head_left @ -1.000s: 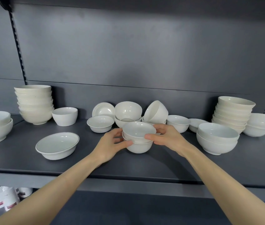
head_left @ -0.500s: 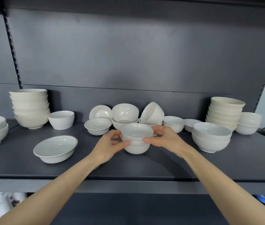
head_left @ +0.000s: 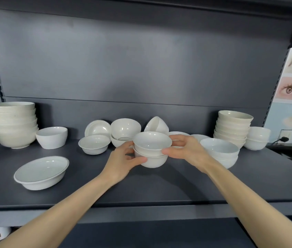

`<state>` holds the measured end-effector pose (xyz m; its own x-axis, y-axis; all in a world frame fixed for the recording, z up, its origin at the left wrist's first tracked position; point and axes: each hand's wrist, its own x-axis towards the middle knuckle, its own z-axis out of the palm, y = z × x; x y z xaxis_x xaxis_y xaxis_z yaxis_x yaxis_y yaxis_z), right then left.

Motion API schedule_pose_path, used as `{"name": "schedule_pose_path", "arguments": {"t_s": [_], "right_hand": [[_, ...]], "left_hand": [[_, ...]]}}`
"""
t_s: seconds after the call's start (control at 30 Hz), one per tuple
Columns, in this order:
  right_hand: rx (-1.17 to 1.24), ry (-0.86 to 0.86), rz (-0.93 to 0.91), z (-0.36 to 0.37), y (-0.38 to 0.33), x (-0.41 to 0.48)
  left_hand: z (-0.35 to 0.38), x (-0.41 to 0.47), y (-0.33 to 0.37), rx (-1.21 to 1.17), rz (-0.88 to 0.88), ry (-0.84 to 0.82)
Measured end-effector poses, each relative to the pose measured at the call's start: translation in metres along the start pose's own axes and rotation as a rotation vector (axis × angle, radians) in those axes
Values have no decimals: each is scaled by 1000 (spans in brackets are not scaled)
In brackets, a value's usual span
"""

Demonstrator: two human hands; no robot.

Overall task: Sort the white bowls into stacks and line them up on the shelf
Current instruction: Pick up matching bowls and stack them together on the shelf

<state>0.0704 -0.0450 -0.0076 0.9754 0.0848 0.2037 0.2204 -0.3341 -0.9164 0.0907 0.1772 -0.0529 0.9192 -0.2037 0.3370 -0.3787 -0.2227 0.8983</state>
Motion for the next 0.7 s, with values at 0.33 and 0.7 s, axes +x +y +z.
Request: {"name": "schedule_pose_path", "arguments": {"t_s": [0.33,0.7], "right_hand": [[-70,49,-44,-113,-16,10],[37,-62,-67,-188,37,95]], "left_hand": [[88,56,49,-85,106,47],[163,125,39,-33,44,237]]}}
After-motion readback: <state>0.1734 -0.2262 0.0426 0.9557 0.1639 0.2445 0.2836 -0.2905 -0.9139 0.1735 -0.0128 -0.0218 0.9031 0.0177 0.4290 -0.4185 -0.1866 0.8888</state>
